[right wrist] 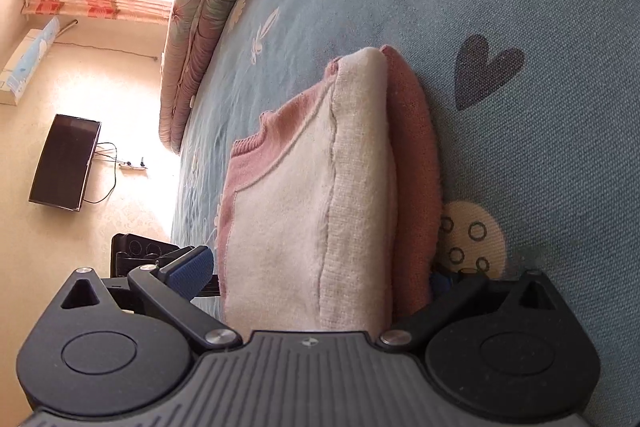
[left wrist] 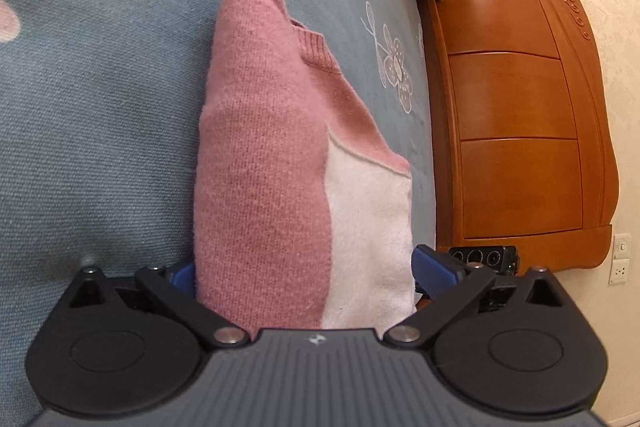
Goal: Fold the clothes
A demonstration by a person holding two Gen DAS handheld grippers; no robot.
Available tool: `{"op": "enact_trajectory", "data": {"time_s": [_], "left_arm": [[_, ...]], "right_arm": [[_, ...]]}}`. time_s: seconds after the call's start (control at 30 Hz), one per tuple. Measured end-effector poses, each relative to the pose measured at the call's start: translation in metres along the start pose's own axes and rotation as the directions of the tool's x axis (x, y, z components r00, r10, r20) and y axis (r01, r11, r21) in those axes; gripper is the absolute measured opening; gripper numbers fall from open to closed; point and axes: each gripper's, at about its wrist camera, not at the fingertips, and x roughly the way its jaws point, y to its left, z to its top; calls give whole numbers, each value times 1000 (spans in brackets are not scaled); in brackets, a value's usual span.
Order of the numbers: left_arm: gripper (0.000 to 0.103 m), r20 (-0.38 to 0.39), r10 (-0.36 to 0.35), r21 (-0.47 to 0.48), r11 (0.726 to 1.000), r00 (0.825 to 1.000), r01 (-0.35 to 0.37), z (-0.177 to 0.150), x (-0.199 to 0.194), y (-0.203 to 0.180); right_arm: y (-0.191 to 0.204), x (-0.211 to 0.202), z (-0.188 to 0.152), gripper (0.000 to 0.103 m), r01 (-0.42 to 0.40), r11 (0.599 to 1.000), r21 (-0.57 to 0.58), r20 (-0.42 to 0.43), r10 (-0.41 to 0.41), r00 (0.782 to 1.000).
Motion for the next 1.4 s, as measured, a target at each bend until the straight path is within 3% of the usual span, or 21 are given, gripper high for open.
{"op": "enact_trajectory", "data": {"time_s": [0.23,0.43,0.57,0.73,0.77,1.1,1.4], "left_arm": [[100,-5,-44,-2,999,999,44,-4,-3,4],[101,-23,17,0,1000,1000,-17,5,13,-18],[101,-3,-49,-27,998,999,49,5,7,-25],[100,-26,47,19,999,999,-47,-1,17,-22],[100,-19,35,21,999,999,-35,-2,17,-22],[101,14,-86,-31,996,996,87,2,15,-31],[101,28,-125,-40,991,992,126,-4,11,-46]], "right_arm": [[0,-8,-15,103,-27,999,-32,-1,27,1000],[2,-3,-12,103,-59,998,27,41,58,998],[15,-11,-14,103,-105,994,-3,58,105,993],[5,-5,-16,103,-49,999,-8,38,50,998],[1,-4,-17,103,-36,999,-6,34,36,999],[13,-17,-18,103,-169,986,5,57,168,984],[25,-22,-18,103,-172,985,-9,61,172,983]]}}
